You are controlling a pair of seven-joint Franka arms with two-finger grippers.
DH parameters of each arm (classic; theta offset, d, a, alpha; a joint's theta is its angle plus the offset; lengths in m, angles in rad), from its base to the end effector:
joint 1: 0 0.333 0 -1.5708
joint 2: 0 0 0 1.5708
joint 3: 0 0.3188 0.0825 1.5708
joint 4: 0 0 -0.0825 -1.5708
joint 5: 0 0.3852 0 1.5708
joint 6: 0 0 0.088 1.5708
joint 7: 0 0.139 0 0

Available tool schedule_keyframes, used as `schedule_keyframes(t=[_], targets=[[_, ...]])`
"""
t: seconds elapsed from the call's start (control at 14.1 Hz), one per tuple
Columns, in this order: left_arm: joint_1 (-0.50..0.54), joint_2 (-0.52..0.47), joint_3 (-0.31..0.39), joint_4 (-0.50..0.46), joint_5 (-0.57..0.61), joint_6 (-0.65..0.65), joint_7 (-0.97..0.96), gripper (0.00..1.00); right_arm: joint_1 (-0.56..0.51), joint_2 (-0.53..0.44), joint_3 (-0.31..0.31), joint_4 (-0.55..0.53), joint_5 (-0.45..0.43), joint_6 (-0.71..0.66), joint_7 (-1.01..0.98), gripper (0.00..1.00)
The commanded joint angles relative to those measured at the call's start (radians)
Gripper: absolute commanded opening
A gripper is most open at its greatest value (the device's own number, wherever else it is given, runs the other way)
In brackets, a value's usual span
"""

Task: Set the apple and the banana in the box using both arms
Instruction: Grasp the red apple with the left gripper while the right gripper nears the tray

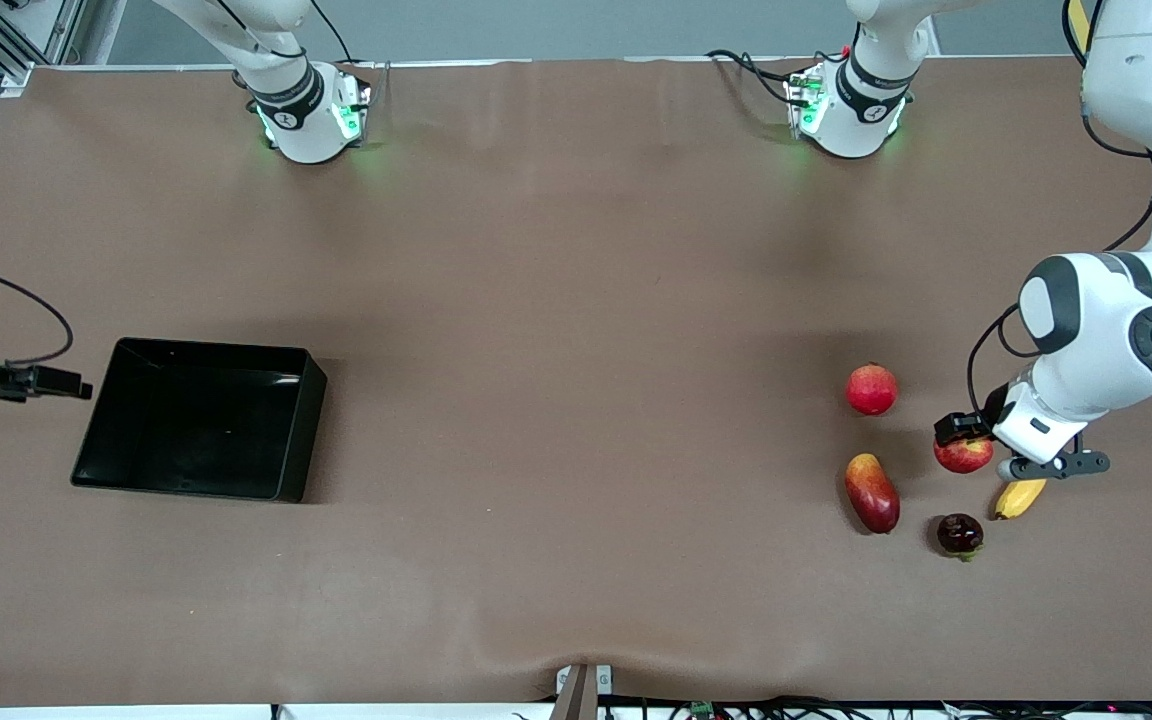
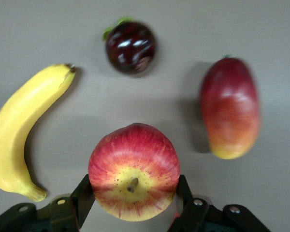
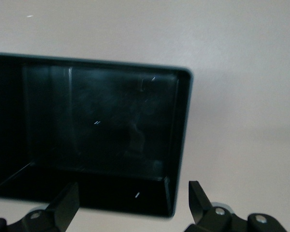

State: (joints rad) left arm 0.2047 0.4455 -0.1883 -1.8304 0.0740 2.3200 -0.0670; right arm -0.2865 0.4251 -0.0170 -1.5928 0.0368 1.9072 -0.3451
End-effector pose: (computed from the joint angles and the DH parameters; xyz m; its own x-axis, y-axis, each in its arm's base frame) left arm 0.6529 0.0203 0.2679 0.9971 0.0551 0.0517 0.0537 -0.9982 0.0275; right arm 0.6330 -0.1931 0.3494 0.9950 0.0315 -0.0952 0.0256 -0.9977 -0.0620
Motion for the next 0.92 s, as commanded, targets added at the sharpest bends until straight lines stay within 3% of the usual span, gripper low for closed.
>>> schedule_keyframes(t=[0.0, 0.5, 0.57, 0.64, 0.71, 0.78, 0.85], targets=[[-0.04, -0.005, 0.001, 0.086, 0.012, -0.102, -0.031, 0.0, -0.046, 0.081, 0.015, 0.024, -0.002, 0.067, -0.063, 1.0], [-0.067, -0.013, -0.011, 0.212, 0.001, -0.254, -0.034, 0.0, -0.088, 0.242, 0.017, 0.019, 0.011, 0.187, -0.086, 1.0], [-0.067, -0.013, -0.025, 0.224, 0.0, -0.255, -0.036, 0.0, -0.092, 0.248, 0.016, 0.016, 0.011, 0.187, -0.083, 0.83], [-0.07, -0.002, -0.029, 0.241, 0.0, -0.258, -0.036, 0.0, -0.092, 0.25, 0.017, 0.013, 0.011, 0.185, -0.072, 0.43], [-0.076, 0.01, -0.03, 0.243, 0.001, -0.258, -0.037, 0.0, -0.086, 0.25, 0.017, 0.008, 0.012, 0.184, -0.065, 0.16], [-0.083, 0.019, -0.03, 0.256, 0.006, -0.26, -0.039, 0.0, -0.083, 0.248, 0.017, 0.008, 0.012, 0.179, -0.031, 0.0], [-0.091, 0.019, -0.03, 0.263, 0.003, -0.26, -0.039, 0.0, -0.082, 0.247, 0.017, 0.008, 0.012, 0.174, -0.009, 0.0]])
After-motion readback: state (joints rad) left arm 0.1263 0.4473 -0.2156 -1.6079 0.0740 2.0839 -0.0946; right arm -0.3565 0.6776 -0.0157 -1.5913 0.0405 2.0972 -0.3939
